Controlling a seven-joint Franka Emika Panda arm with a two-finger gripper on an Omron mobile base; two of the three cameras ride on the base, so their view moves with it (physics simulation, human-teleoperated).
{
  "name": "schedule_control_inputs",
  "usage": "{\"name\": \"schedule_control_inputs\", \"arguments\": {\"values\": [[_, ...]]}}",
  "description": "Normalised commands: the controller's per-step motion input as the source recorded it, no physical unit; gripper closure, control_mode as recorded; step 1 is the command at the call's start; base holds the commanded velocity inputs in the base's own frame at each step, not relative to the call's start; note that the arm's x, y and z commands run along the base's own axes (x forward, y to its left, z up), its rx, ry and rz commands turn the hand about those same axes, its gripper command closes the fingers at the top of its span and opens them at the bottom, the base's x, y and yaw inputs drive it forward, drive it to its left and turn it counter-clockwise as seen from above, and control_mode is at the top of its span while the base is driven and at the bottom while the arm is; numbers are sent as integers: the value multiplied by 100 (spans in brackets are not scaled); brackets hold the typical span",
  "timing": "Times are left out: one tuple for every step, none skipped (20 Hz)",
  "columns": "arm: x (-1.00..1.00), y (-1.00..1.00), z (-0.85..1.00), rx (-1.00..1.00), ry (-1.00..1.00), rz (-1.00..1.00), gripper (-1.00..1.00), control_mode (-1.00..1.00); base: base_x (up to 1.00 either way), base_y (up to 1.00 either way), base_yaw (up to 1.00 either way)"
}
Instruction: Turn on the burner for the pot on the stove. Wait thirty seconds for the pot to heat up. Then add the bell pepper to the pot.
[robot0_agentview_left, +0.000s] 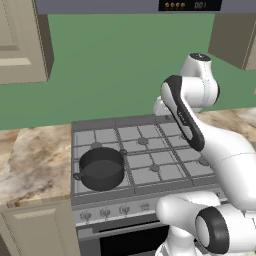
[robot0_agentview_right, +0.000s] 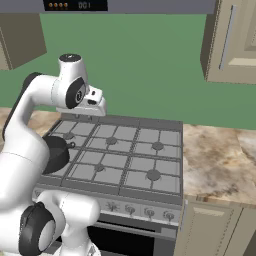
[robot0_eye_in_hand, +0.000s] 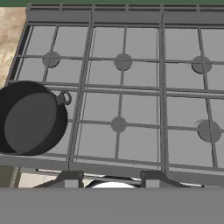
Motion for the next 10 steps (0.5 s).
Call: {"name": "schedule_control_inputs", "arguments": {"values": [[-2,0,0,0,0,0,-100,-100,0,0,0],[-10,0,0,0,0,0,-100,-100,0,0,0],[-16,0,0,0,0,0,-100,-100,0,0,0],[-19,0,0,0,0,0,-100,-100,0,0,0],[-18,0,0,0,0,0,-100,-100,0,0,0],[-16,0,0,0,0,0,-100,-100,0,0,0],[-14,0,0,0,0,0,-100,-100,0,0,0],[-17,0,0,0,0,0,-100,-100,0,0,0],[-16,0,0,0,0,0,-100,-100,0,0,0],[-16,0,0,0,0,0,-100,-100,0,0,0]]}}
